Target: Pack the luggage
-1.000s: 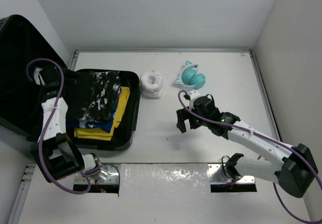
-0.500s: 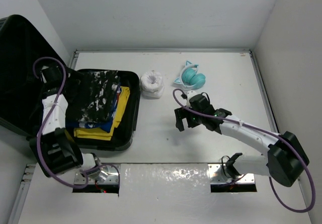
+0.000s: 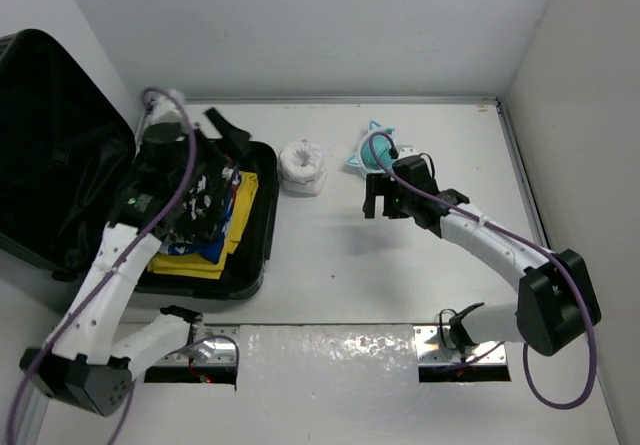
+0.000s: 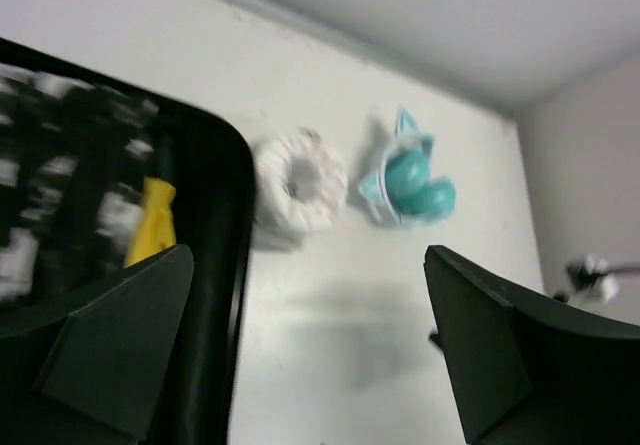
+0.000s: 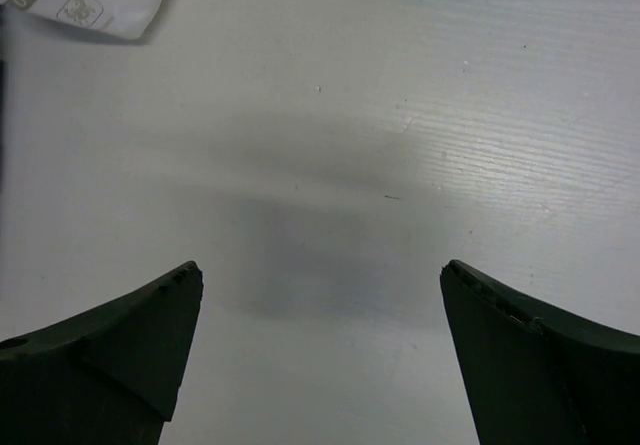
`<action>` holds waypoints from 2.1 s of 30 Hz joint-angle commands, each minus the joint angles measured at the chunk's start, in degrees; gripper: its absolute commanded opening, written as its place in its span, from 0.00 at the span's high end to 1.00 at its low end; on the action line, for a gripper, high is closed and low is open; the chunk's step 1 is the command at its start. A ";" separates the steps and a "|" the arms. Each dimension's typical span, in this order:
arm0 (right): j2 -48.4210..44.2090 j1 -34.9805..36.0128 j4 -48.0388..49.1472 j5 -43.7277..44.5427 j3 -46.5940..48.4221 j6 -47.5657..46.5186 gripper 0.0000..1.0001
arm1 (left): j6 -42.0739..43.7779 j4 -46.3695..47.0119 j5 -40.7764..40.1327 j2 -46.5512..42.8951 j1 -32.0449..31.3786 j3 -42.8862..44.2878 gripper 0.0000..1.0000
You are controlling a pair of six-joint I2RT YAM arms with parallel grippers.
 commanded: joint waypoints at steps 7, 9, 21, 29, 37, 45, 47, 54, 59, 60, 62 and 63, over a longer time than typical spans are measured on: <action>-11.63 -0.61 0.15 4.35 -6.08 2.26 0.01 | 2.15 -1.78 -15.14 21.41 -16.52 7.51 0.01; -15.15 -2.10 -2.12 5.75 -7.49 0.51 0.01 | 2.32 -1.51 -14.26 26.23 -17.30 9.97 0.01; -22.28 -10.72 -1.43 -5.58 -13.38 -2.14 0.01 | 8.71 -5.29 -19.88 45.24 -23.11 23.42 0.03; -23.60 -11.34 -2.22 -4.70 -14.52 -3.03 0.01 | 20.07 -3.18 -11.88 50.25 -23.37 28.69 0.10; -24.83 -11.86 -1.35 -5.93 -16.37 -2.76 0.01 | 21.75 -5.72 -8.45 60.00 -24.43 35.73 0.22; -24.65 -11.86 0.06 -7.34 -17.61 -3.11 0.01 | 20.96 -8.01 -13.10 66.68 -25.13 38.10 0.39; -24.65 -11.87 -0.03 -7.43 -17.43 -3.20 0.01 | 21.05 -8.36 -13.46 67.48 -25.13 38.36 0.62; -24.57 -11.95 0.94 -7.95 -17.95 -3.81 0.01 | 18.07 -1.45 -16.01 54.44 -28.03 29.61 1.00; -22.90 -12.04 3.75 -14.28 -18.57 -3.99 0.01 | 16.13 11.65 -20.93 36.84 -31.02 16.68 1.00; -22.98 -12.04 4.01 -14.98 -18.83 -3.99 0.01 | 16.04 16.64 -21.28 31.16 -31.28 11.70 1.00; -23.16 -11.95 4.72 -15.34 -19.10 -3.99 0.01 | 15.95 20.97 -23.21 23.85 -31.63 7.10 1.00; -23.33 -11.95 4.81 -16.21 -19.19 -3.90 0.01 | 15.95 25.17 -24.26 21.89 -31.64 2.55 1.00</action>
